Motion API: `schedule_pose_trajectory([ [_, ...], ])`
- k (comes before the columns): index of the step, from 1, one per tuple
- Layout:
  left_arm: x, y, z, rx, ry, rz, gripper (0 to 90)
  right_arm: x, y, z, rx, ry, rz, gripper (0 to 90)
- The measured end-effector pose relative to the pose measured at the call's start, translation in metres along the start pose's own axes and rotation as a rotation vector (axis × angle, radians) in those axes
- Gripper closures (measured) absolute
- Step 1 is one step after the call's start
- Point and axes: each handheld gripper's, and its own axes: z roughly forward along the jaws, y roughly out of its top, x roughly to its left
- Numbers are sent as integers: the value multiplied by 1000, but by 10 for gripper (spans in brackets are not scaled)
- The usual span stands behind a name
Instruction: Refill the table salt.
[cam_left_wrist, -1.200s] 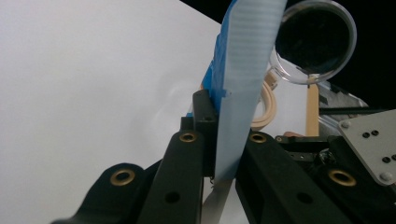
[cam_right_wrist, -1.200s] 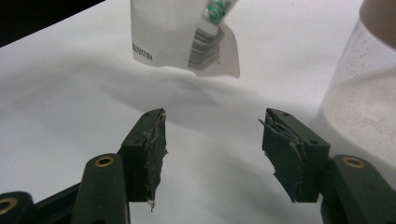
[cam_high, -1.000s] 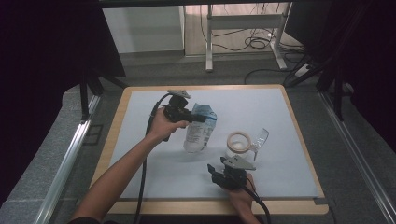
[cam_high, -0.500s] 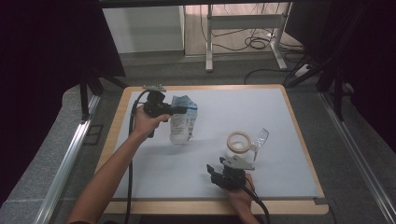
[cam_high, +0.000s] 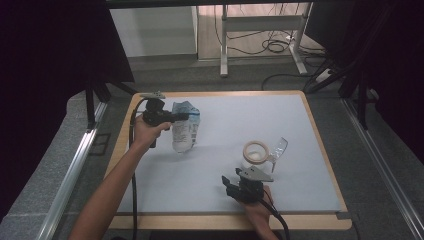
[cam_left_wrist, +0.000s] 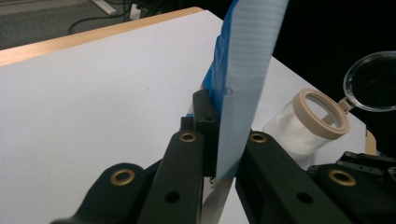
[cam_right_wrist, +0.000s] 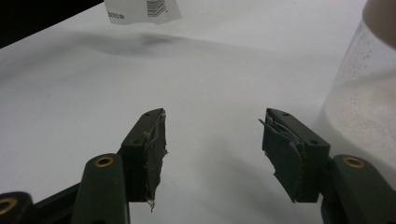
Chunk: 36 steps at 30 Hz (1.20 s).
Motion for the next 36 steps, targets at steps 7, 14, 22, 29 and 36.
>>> schedule_pose_trajectory([
  [7, 11, -8, -4, -27, 48, -25, 895, 0, 0, 1, 5, 1, 1, 400],
  [14, 18, -15, -10, -48, 114, -39, 894, 1, -1, 2, 8, 3, 2, 399],
  [22, 25, -28, -12, -66, 143, -66, 894, 1, -1, 3, 11, 4, -1, 398],
  [29, 23, -38, -15, -62, 173, -48, 867, 1, -1, 3, 13, 5, 2, 394],
  [36, 18, -43, -16, -65, 169, -35, 777, 2, -1, 4, 12, 8, 5, 392],
])
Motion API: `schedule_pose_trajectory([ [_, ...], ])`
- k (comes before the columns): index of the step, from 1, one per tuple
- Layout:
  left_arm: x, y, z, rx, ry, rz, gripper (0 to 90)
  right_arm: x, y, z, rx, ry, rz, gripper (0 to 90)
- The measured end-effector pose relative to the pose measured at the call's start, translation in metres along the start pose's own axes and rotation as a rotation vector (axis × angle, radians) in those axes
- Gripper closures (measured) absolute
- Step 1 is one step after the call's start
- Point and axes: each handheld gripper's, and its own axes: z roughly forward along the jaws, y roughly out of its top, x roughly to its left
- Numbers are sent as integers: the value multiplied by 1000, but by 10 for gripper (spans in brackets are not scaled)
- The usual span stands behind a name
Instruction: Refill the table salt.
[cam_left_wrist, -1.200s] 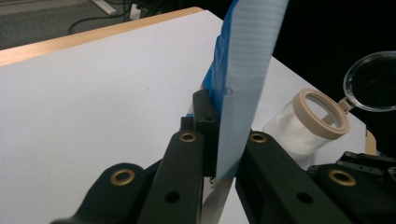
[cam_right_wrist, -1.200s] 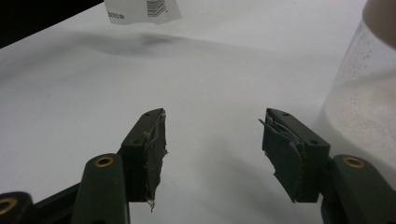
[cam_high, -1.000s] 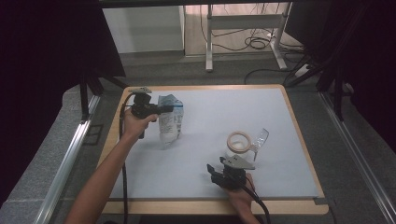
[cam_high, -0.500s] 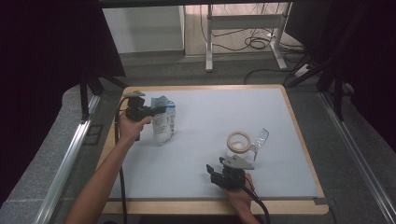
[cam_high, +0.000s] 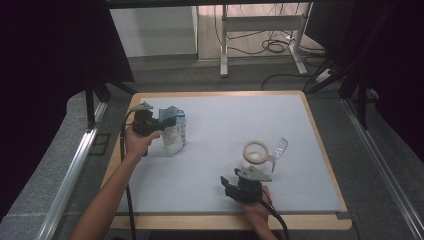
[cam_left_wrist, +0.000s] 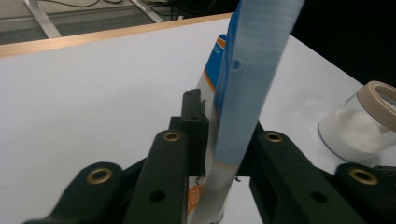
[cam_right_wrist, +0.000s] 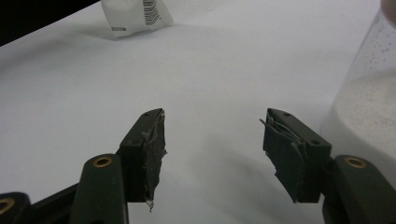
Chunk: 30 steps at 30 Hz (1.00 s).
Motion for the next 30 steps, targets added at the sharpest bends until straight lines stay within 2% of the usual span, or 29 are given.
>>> schedule_pose_trajectory([
  [10, 5, -4, 4, 6, -47, -18, 587, 0, 0, 0, 1, 2, 1, 393],
  [19, 9, -11, -1, 9, -46, 12, 413, 0, 0, 0, 0, 3, 0, 393],
  [22, 9, -16, -3, 30, -33, 20, 384, 0, 0, 0, 1, 3, 1, 393],
  [30, 8, -25, -9, 38, -32, 24, 376, 0, 0, 0, 1, 2, -3, 393],
])
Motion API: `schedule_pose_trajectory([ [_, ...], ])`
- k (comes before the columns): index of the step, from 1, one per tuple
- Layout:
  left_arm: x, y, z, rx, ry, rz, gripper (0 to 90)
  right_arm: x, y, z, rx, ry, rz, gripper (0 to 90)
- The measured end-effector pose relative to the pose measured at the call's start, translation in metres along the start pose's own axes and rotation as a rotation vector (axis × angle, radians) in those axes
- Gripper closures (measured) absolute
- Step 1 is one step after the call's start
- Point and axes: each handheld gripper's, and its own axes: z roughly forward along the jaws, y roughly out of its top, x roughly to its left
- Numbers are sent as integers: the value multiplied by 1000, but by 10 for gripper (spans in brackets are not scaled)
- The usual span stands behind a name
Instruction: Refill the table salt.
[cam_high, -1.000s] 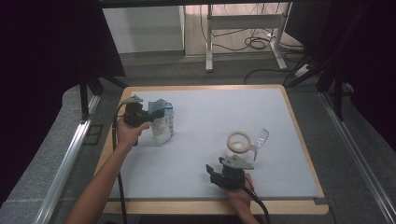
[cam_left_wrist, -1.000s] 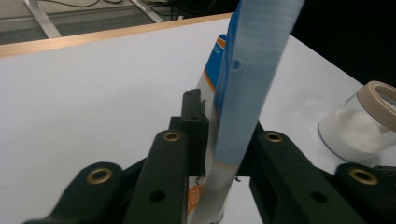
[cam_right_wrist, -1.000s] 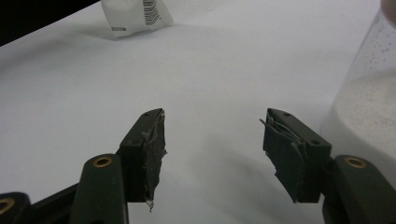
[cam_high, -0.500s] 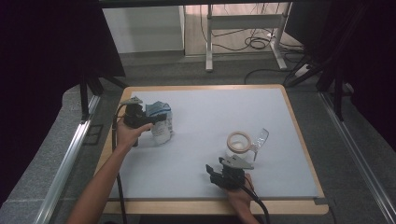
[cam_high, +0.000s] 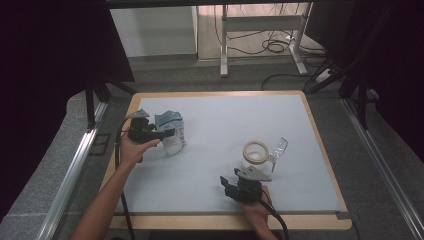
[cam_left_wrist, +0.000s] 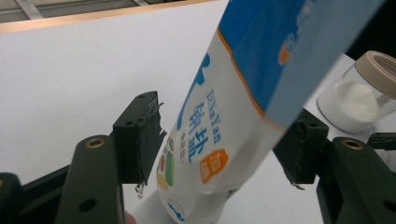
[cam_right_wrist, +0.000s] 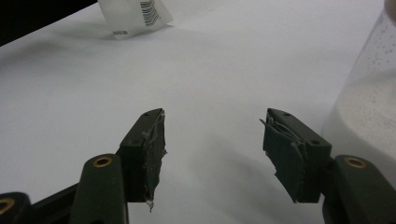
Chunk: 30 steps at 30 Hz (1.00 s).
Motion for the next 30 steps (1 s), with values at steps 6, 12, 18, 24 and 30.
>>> schedule_pose_trajectory([
  [6, -3, -5, -5, -11, 15, 3, 362, 0, 0, 0, -3, -4, -3, 392],
  [12, -6, -8, -12, -10, 30, 8, 295, 0, 1, -1, -6, -3, -5, 392],
  [18, -9, -14, -17, 0, 46, 8, 271, 1, 1, -1, -7, -3, -6, 392],
  [24, -11, -22, -23, 11, 57, 6, 262, 0, 1, -2, -8, -5, -6, 392],
  [30, -10, -30, -30, 15, 68, -11, 262, 1, 1, -2, -9, -4, -5, 392],
])
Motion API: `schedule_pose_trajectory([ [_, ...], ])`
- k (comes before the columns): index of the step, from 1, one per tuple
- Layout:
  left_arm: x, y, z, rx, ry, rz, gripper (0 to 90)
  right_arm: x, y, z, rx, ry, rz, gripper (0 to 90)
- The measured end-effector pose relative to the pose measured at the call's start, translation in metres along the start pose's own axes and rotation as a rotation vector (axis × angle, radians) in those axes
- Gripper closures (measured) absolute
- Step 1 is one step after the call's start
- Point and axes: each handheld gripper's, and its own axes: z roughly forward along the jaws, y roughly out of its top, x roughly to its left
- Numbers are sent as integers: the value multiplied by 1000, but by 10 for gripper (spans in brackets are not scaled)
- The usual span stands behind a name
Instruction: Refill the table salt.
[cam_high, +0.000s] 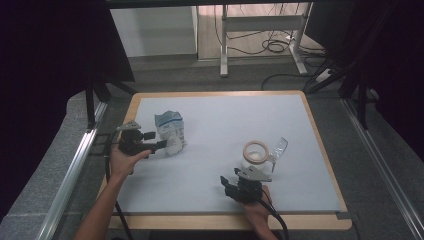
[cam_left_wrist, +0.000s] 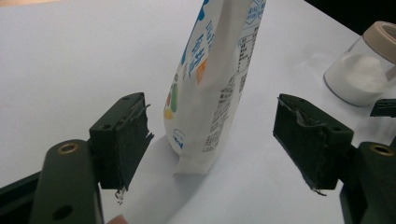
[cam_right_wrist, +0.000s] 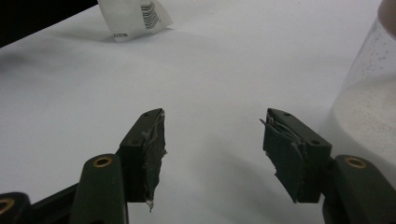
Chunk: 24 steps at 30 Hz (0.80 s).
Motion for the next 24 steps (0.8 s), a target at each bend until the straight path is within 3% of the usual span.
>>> schedule_pose_trajectory([
  [9, -8, -13, -5, 0, 10, 7, 275, 0, 0, 0, -1, -1, 0, 392],
  [13, -12, -19, -5, 0, -9, 9, 275, 0, 1, -1, -12, -6, -2, 393],
  [19, -22, -28, -1, 19, 2, 21, 276, 1, 4, -5, -37, -4, -20, 393],
  [24, -24, -34, 3, 23, -14, 12, 277, -3, 5, -7, -36, -3, -12, 393],
])
